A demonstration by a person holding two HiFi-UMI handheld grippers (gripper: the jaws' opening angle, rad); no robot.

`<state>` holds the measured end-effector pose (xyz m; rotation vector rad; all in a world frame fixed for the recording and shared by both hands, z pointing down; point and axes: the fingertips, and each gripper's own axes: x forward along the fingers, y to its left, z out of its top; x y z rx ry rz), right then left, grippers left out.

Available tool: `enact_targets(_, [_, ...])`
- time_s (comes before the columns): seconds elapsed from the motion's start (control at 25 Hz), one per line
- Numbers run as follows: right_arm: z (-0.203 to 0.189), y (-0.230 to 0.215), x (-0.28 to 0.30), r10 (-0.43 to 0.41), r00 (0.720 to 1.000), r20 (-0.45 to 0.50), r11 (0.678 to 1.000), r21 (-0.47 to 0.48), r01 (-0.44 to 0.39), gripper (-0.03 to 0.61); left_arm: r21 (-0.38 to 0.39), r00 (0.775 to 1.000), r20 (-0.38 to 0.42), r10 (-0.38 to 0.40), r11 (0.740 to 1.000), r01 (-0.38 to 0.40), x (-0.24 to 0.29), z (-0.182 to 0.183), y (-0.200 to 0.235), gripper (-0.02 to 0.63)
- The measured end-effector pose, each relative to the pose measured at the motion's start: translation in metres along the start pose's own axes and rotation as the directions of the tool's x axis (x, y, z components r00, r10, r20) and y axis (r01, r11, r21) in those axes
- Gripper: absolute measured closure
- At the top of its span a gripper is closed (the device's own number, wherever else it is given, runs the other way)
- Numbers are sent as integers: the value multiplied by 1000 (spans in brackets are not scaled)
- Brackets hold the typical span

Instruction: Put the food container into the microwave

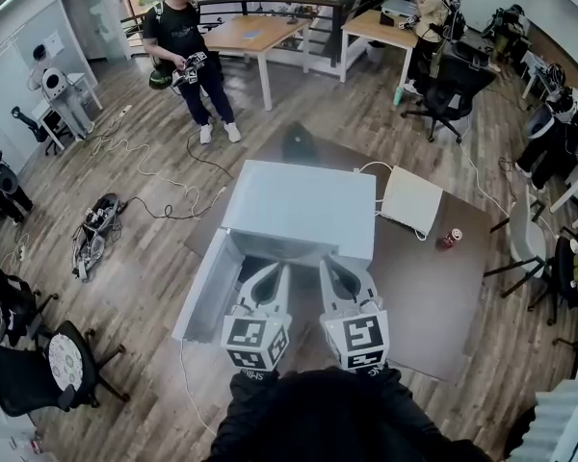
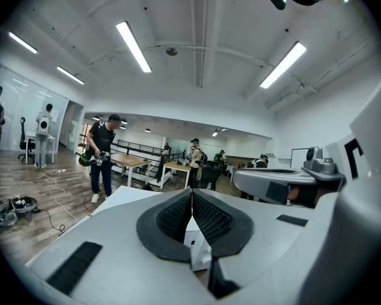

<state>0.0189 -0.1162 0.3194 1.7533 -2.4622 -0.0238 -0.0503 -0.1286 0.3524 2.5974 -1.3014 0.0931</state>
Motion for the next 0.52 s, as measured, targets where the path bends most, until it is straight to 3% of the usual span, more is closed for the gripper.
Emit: enact_targets(0.52, [-4, -1, 0, 15, 1000, -7, 1000, -6, -15, 555, 10, 1000, -14, 3, 1000, -2, 3, -4, -4, 580])
